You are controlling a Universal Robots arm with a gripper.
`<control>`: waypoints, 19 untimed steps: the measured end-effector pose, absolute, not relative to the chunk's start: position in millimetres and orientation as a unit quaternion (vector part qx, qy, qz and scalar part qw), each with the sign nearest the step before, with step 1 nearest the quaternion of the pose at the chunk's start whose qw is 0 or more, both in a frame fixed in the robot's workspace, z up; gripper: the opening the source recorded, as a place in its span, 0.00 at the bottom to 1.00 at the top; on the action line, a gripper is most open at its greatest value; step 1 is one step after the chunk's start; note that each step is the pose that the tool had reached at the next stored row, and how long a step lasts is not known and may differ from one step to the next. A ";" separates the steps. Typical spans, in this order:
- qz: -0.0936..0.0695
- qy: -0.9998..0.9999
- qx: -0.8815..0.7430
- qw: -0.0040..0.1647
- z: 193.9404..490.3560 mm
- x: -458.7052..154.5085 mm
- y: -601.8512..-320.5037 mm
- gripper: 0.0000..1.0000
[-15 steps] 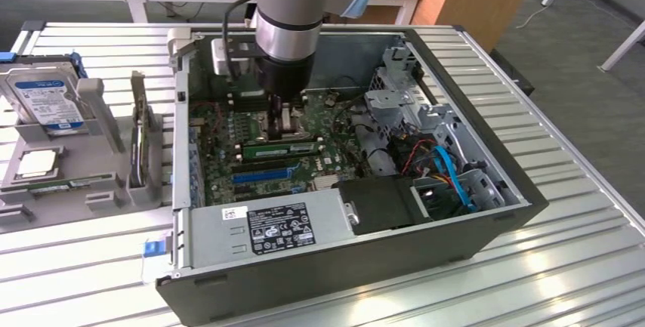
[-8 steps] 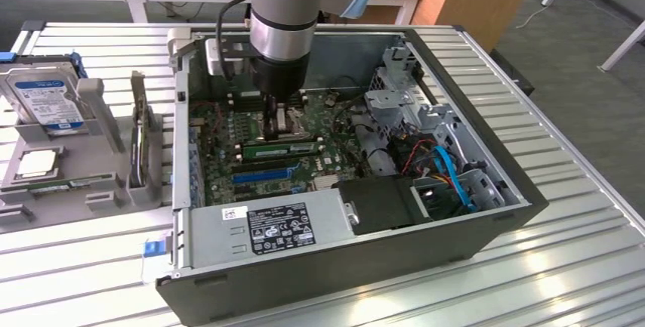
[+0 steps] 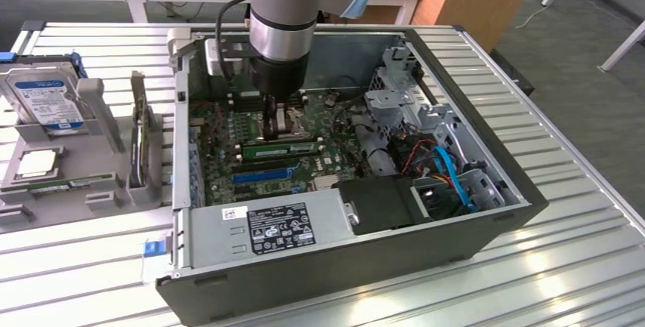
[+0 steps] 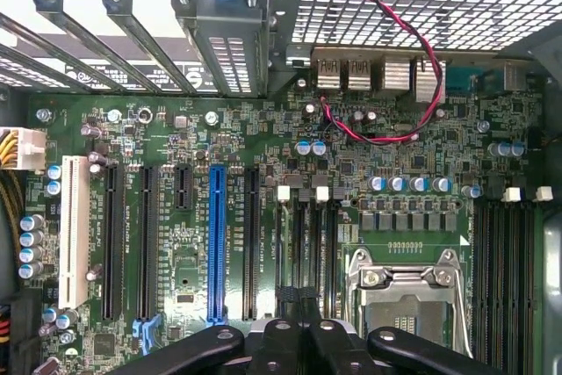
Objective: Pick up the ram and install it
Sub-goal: 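Press down the ram until it locks into place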
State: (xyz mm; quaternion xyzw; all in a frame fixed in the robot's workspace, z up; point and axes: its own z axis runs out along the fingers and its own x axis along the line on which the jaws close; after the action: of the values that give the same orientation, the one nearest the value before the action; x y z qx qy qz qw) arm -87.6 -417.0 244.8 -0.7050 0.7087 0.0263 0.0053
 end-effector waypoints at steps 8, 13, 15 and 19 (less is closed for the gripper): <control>0.026 0.709 -0.705 0.005 241.4 -87.6 -416.9 0.10; 0.026 0.709 -0.705 0.005 239.4 -87.6 -416.9 0.10; 0.026 0.709 -0.705 0.005 239.0 -87.6 -416.9 0.10; 0.026 0.709 -0.705 0.005 238.9 -87.6 -416.9 0.10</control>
State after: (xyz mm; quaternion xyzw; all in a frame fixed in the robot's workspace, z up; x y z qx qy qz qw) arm -87.6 -416.9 238.9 -0.7050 0.7087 0.0263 0.0054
